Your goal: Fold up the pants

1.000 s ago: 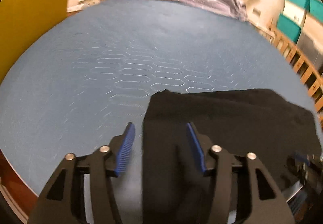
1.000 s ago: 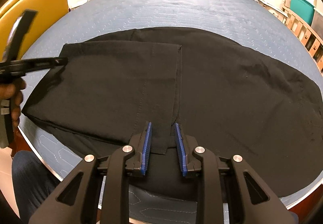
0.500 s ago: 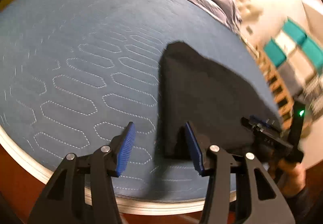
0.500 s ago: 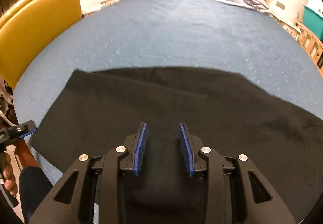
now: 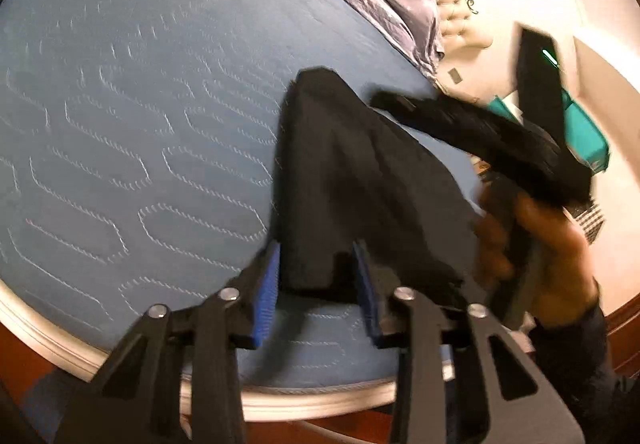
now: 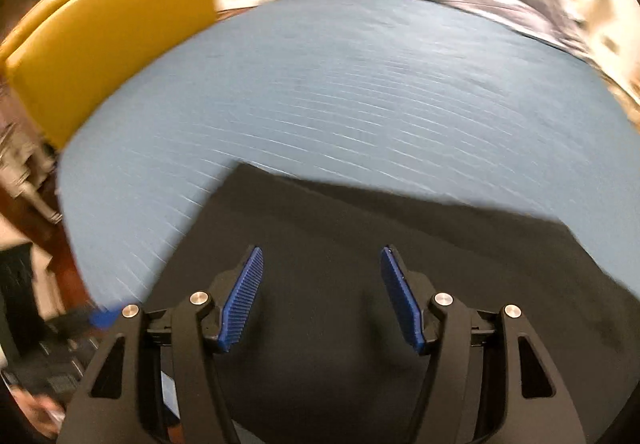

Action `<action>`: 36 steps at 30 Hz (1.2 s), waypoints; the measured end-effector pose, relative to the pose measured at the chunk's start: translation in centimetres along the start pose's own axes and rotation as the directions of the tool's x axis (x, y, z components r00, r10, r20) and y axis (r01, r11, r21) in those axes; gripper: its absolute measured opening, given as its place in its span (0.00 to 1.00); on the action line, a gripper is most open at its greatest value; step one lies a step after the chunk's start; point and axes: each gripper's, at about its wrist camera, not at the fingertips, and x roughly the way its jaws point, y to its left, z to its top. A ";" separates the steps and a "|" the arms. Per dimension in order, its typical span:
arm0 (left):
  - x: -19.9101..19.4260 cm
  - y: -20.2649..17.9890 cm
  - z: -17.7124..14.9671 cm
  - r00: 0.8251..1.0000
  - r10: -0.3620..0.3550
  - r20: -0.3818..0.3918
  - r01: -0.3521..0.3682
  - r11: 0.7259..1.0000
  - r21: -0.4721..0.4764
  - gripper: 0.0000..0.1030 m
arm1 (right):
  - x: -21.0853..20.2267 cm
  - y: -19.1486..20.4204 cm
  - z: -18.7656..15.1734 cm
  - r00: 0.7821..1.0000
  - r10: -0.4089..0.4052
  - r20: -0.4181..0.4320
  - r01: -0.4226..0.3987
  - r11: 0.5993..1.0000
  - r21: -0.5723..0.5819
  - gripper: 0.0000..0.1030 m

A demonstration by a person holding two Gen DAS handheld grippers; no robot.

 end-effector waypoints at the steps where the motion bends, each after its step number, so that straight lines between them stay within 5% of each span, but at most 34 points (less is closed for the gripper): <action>1: -0.1 0.2 -0.1 1.000 -0.014 0.002 0.014 1.000 -0.015 0.33 | 1.4 1.0 1.2 1.000 -0.001 -0.014 0.000 1.000 -0.015 0.58; 6: 0.0 1.7 -0.1 0.993 -0.114 0.005 0.114 0.987 -0.115 0.33 | 6.1 2.3 3.7 0.997 -0.005 -0.074 0.004 1.000 -0.010 0.56; 10: 0.2 1.6 -0.2 0.992 -0.123 0.006 0.123 0.986 -0.116 0.33 | 8.8 1.4 4.4 0.993 0.019 -0.120 -0.010 0.997 0.076 0.56; 20: -0.3 2.1 -0.4 0.993 -0.120 0.002 0.119 0.984 -0.134 0.24 | 9.9 2.5 5.6 0.994 -0.054 -0.100 0.059 0.997 0.044 0.61; 27: -0.5 2.2 -0.6 0.991 -0.135 0.014 0.136 0.980 -0.146 0.18 | 5.7 3.4 3.7 0.990 -0.139 -0.026 0.140 0.989 0.040 0.61; 36: -1.0 1.4 -0.7 0.993 -0.115 0.031 0.118 0.985 -0.130 0.13 | 1.8 3.6 0.7 0.992 -0.125 -0.018 0.126 0.989 0.080 0.61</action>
